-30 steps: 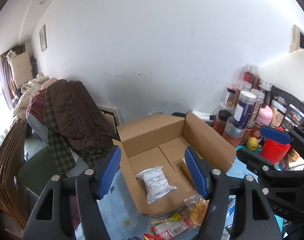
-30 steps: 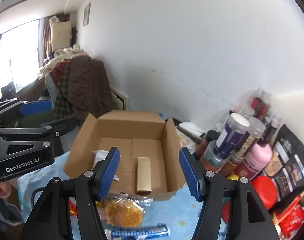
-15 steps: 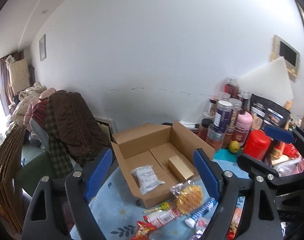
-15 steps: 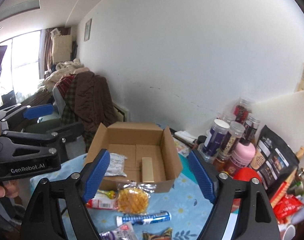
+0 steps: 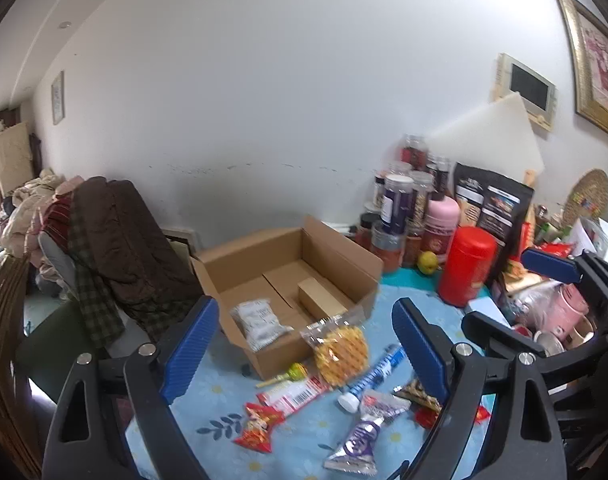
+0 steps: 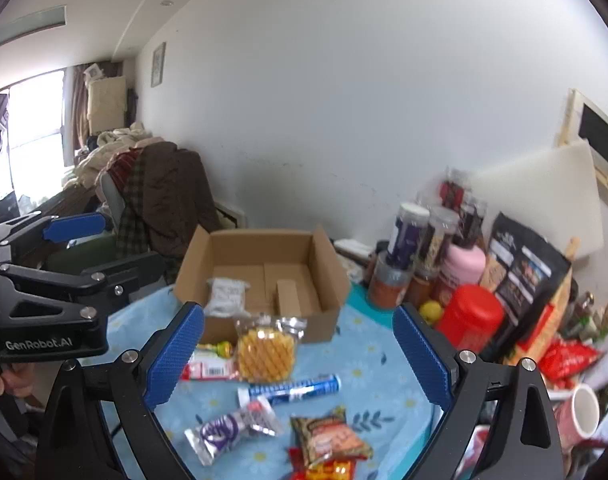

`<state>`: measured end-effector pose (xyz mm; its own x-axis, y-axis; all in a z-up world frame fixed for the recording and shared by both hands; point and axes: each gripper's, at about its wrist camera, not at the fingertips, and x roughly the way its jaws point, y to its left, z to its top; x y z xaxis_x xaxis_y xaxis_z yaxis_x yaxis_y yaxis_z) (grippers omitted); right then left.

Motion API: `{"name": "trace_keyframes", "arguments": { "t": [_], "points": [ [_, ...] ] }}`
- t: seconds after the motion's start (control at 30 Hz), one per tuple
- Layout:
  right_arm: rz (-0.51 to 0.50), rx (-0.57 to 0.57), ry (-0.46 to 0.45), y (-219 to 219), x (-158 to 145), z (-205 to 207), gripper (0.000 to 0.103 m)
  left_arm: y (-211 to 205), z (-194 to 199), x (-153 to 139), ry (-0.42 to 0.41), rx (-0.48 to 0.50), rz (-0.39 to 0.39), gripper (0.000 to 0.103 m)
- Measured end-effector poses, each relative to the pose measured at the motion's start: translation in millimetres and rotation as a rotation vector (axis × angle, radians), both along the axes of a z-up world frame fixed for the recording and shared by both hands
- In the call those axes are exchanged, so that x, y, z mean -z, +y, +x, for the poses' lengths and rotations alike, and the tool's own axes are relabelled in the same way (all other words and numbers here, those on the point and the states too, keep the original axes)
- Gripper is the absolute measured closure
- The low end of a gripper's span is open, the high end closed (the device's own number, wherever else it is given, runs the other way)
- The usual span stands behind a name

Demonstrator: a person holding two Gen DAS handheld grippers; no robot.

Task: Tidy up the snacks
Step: 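Withdraw both tools from the box back toward the snacks on the table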

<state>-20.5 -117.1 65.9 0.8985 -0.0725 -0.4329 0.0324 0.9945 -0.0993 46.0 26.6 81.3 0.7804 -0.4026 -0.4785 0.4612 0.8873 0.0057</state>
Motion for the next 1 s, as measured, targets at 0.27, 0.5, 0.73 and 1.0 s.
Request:
{"name": "trace_keyframes", "arguments": {
  "t": [0.27,0.5,0.73,1.0],
  "points": [
    [0.055,0.052,0.054,-12,33,-17,0.007,-4,-15,25,0.044,0.058,0.023,0.014],
    [0.111,0.098,0.123,-24,65,-27,0.007,-11,-18,54,0.119,0.101,0.037,0.014],
    [0.115,0.127,0.184,-33,97,-29,0.007,-24,-18,85,0.186,0.137,0.078,0.014],
    [0.149,0.146,0.258,-42,136,-30,0.007,-31,-11,122,0.287,0.151,0.094,0.014]
  ]
}}
